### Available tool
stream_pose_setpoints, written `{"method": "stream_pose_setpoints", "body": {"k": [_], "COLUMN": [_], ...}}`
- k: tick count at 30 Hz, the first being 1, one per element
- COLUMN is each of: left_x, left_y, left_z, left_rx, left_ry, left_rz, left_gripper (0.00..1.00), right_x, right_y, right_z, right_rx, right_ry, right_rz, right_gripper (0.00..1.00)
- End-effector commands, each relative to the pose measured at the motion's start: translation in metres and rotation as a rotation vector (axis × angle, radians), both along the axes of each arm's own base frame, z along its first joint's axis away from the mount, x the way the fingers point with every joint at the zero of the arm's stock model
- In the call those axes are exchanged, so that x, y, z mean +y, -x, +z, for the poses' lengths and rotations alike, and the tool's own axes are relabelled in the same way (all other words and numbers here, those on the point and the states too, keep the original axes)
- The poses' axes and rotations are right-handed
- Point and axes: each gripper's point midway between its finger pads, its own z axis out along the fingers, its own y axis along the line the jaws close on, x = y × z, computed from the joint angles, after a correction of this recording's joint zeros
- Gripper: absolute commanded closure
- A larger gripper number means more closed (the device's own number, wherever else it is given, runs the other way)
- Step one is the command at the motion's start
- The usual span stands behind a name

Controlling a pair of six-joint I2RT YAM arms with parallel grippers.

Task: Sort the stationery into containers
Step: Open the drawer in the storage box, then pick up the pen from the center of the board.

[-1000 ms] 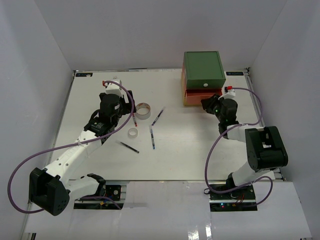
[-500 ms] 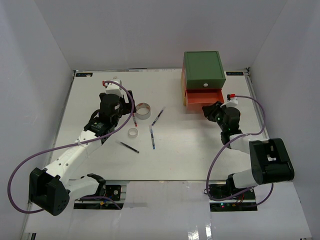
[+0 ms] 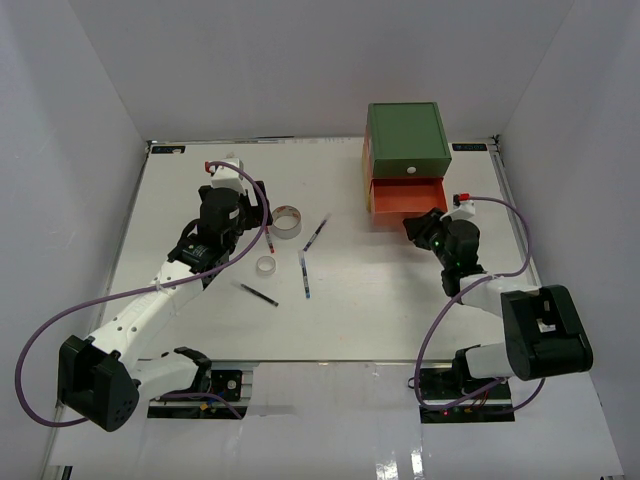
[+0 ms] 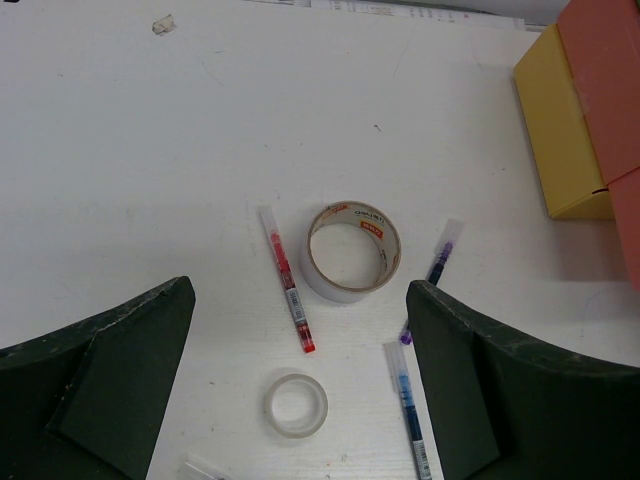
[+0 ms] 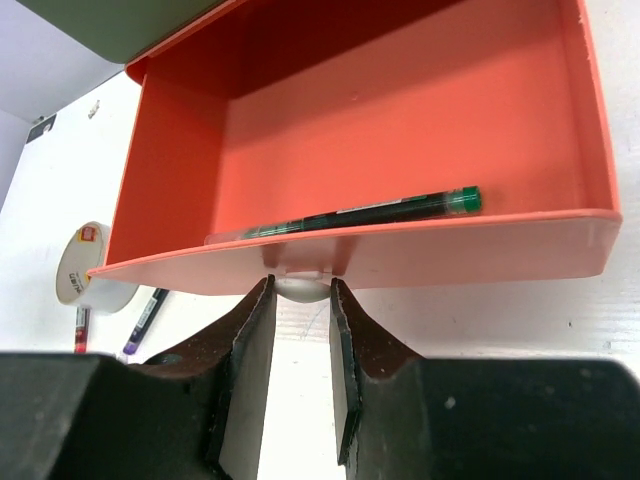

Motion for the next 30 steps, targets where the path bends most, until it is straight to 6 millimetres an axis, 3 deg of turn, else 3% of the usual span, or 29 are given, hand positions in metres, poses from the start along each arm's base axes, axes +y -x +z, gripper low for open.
{"method": "stream_pose_setpoints", "body": {"k": [1, 5, 10, 13, 20, 25, 27, 30], "left_x": [0.003, 0.003, 0.003, 0.003, 0.003, 0.005, 0.007, 0.011], "left_y": [0.003, 0.003, 0.004, 0.003, 0.003, 0.003, 0.002, 0.001], "left_z": [0.017, 0.016, 0.016, 0.018, 0.018, 0.017, 0.014, 0.012], "left_rx": [-0.050, -0.047, -0.046, -0.049, -0.048, -0.040, -0.033, -0.024], "left_ry": [0.018, 0.017, 0.018, 0.018, 0.019, 0.019, 0.017, 0.012], "left_rz": [0.003, 0.000, 0.001, 0.000, 0.002, 0.015, 0.028, 0.047], "left_gripper": [0.02, 0.02, 0.02, 0.02, 0.02, 0.02, 0.02, 0.02], "right_x": [-0.001, 0.000, 0.000, -0.003, 0.000, 0.036, 0.065, 0.107], "right_y": [0.002, 0.005, 0.010, 0.015, 0.033, 0.050, 0.060, 0.072], "right_z": [0.010, 0.008, 0.012, 0.015, 0.036, 0.046, 0.053, 0.045], "right_rx": [-0.032, -0.027, -0.039, -0.036, -0.018, 0.033, 0.033, 0.067], "right_ry": [-0.007, -0.003, 0.019, 0.051, 0.154, 0.310, 0.382, 0.428], "right_rz": [-0.015, -0.010, 0.001, 0.006, 0.055, 0.177, 0.254, 0.365], "right_gripper": [0.83, 0.78, 0.53, 0.43, 0.29, 0.26, 0.25, 0.25]}}
